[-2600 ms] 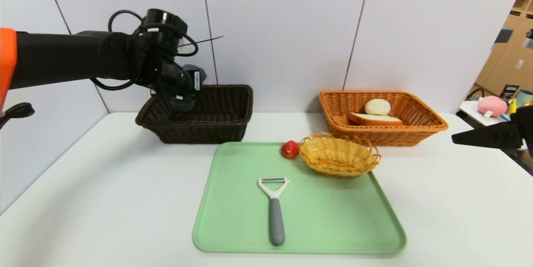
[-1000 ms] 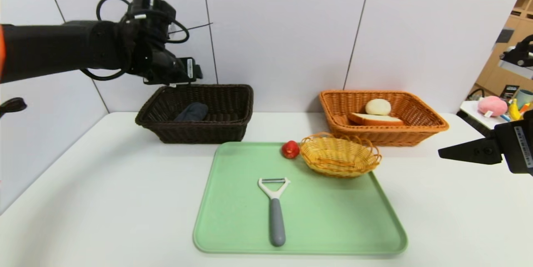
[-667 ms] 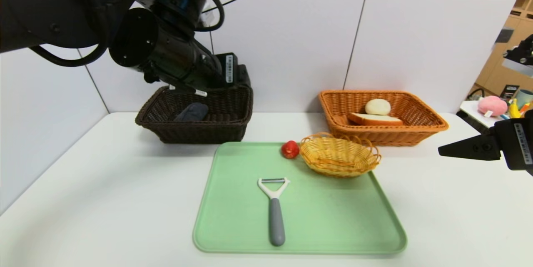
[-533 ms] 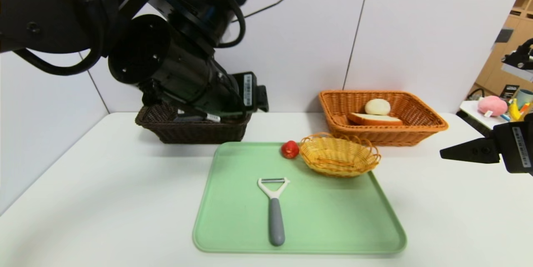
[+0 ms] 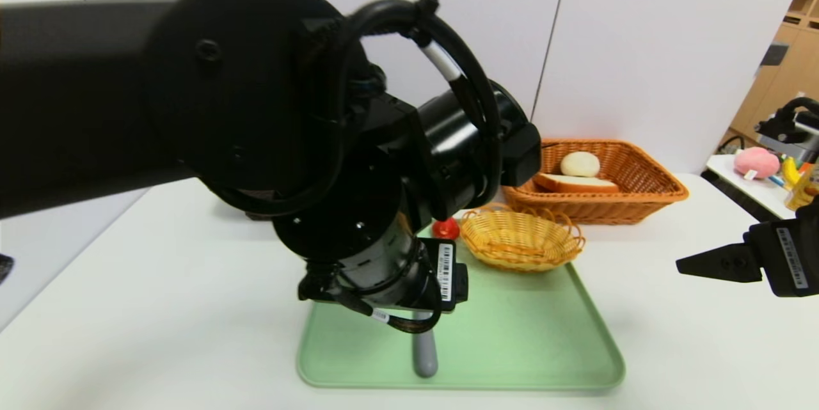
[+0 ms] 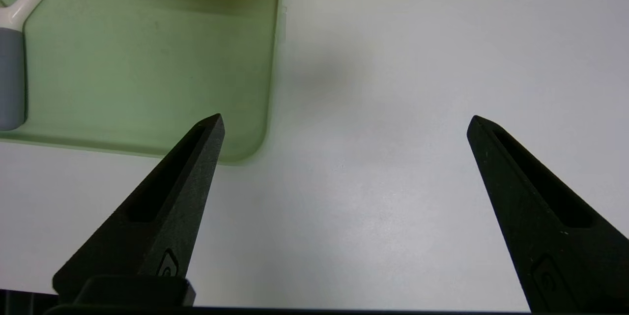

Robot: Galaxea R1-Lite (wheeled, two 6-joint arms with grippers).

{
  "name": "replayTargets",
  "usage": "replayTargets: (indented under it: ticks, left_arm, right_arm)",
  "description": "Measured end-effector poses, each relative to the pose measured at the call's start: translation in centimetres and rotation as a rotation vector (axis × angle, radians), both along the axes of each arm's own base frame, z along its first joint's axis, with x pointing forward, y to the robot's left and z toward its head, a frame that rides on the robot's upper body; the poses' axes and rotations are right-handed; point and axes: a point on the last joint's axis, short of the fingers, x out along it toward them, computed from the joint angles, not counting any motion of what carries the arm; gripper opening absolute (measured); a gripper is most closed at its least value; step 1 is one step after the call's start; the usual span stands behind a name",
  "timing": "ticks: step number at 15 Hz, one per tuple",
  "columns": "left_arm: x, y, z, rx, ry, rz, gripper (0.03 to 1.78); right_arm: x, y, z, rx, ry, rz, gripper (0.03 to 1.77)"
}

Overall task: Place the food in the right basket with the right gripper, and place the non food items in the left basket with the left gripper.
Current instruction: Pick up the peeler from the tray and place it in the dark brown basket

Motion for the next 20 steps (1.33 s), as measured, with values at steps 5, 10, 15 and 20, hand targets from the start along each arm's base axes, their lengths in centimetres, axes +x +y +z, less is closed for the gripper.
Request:
replayTargets:
  ticks: [5,10,15,20]
  left_arm:
    - [1.5,-3.1,-3.7,0.026,0.056,0.054,1.69]
    - [2.4,-4.6,-6.4,0.059,0.084,0.084,1.69]
    - [3.8,-5.0,-8.3,0.069,0.127,0.124,1.69]
    - [4.2,-5.0,-8.9,0.059,0.168,0.124,1.69]
  right_arm:
    - [0.1,0.1,-0.4,-0.004,0.014,0.004,1.71]
    - [0.1,0.1,-0.6,-0.006,0.02,0.006,1.71]
    - [0.0,0.1,-0.7,-0.009,0.023,0.009,1.71]
    - [-0.1,0.1,-0.9,-0.011,0.028,0.012,1.71]
